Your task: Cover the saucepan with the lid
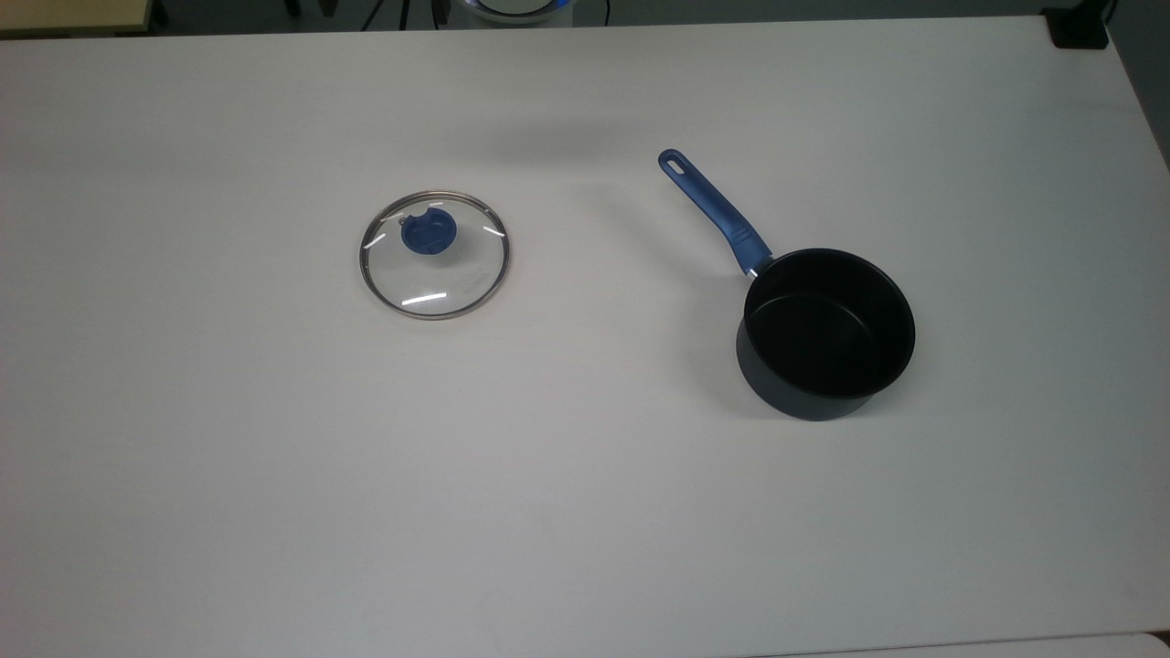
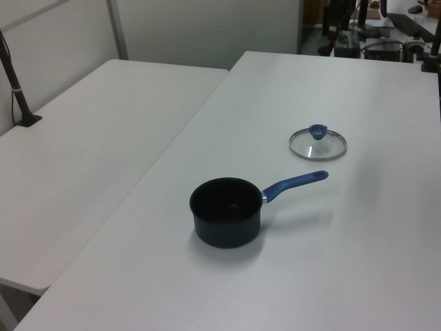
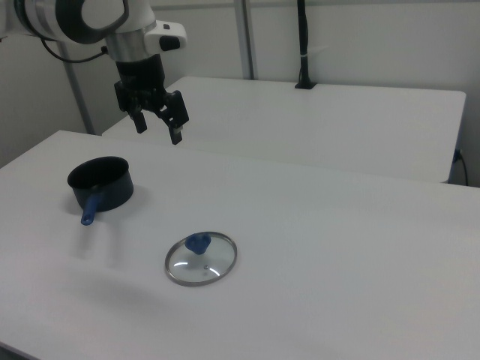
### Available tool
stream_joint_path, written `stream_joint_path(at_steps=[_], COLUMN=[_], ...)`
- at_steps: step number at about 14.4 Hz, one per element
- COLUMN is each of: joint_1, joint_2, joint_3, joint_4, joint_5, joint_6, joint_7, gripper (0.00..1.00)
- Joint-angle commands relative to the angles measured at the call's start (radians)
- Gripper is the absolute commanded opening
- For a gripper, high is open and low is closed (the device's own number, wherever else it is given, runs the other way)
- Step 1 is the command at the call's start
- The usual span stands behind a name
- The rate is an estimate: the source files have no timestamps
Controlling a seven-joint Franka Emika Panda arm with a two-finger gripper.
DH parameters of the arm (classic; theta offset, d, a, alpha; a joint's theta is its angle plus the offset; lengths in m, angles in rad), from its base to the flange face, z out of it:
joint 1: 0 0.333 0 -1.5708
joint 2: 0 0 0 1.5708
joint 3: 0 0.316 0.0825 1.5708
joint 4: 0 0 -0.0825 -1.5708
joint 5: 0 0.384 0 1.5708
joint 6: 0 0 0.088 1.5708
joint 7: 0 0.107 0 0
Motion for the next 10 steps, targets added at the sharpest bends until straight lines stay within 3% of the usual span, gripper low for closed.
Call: stream_joint_path(at_steps=[1, 8, 10], joint_1=[0.017, 0.012, 0.008], joint_2=[-0.009, -0.007, -0.006], joint_3=[-0.014, -0.014, -0.015], joint_4=[-0.009, -0.009, -0.020], joint_5=[0.010, 0.001, -0.057], joint_6=[0.016, 0.018, 0.013], joint_7=[-0.011, -0.032, -0.211], gripper=[1.00, 1.00, 1.00])
